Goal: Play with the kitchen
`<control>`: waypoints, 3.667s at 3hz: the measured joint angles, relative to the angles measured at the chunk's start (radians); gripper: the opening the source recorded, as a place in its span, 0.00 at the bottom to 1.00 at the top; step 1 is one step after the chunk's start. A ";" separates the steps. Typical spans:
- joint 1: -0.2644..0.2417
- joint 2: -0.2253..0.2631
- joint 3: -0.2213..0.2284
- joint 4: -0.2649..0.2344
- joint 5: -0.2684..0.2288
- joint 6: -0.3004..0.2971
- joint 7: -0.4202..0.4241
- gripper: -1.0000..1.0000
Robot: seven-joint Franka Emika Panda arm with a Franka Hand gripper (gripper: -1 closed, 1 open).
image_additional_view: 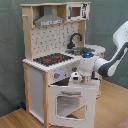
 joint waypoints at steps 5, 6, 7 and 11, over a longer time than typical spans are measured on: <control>0.075 -0.139 0.012 0.022 -0.005 -0.101 0.275 1.00; 0.075 -0.150 0.012 0.025 -0.005 -0.110 0.278 1.00; 0.075 -0.237 0.014 0.043 -0.005 -0.179 0.296 1.00; 0.076 -0.561 0.041 0.091 -0.033 -0.472 0.281 1.00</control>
